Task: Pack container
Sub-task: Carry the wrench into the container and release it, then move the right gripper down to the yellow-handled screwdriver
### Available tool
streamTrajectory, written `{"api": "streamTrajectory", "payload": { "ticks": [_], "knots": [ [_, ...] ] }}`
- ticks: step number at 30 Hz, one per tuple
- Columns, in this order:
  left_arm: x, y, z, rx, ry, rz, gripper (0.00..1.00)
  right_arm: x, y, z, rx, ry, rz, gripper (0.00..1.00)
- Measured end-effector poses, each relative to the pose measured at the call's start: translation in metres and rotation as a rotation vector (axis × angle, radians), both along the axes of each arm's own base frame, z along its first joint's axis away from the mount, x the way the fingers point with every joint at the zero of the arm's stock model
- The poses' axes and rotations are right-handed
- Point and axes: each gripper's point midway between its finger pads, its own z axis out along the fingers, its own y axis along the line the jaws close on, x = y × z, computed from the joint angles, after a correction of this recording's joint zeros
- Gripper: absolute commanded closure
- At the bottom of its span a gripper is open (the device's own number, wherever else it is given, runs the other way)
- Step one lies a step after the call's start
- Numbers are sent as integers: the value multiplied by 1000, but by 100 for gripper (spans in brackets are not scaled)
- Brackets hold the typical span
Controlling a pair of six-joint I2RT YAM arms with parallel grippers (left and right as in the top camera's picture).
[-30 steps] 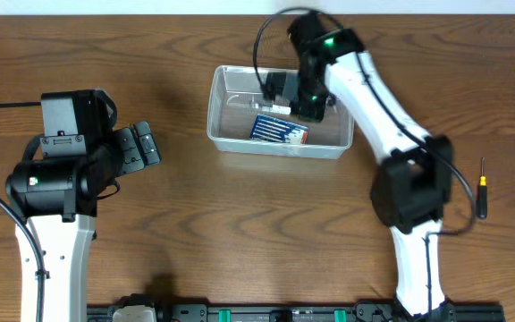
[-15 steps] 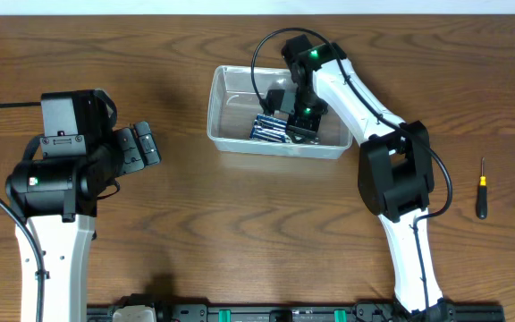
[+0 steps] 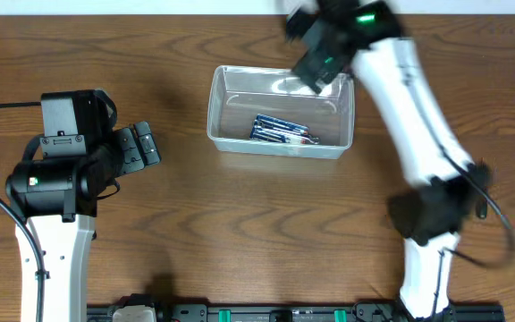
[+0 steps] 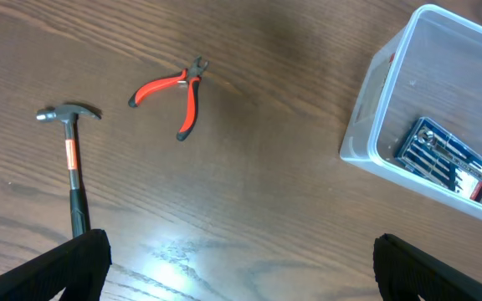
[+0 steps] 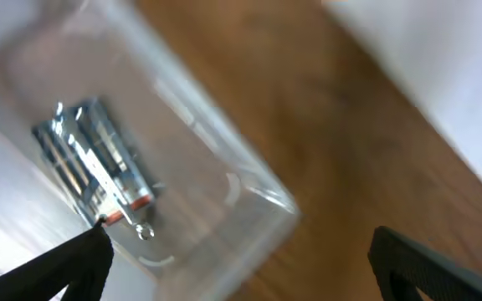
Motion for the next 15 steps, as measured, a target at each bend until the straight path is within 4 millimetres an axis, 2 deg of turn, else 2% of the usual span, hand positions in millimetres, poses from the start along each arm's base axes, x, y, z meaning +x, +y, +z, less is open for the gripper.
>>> {"api": "streamTrajectory", "payload": {
  "ticks": [2,3,5,7,10,13,15],
  "knots": [
    [0,0,0,0,0,0,1,-10,-39,41,81,-44,-176,1],
    [0,0,0,0,0,0,2,-15,-54,51,104,-47,-237,1],
    [0,0,0,0,0,0,2,-31,-106,64,154,-22,-442,1],
    [0,0,0,0,0,0,2,-47,-152,60,173,34,-630,1],
    [0,0,0,0,0,0,2,-69,-205,44,174,132,-843,1],
    [0,0,0,0,0,0,2,-93,-241,29,169,227,-989,1],
    [0,0,0,0,0,0,2,-98,-253,25,182,245,-1030,1]
  ]
}}
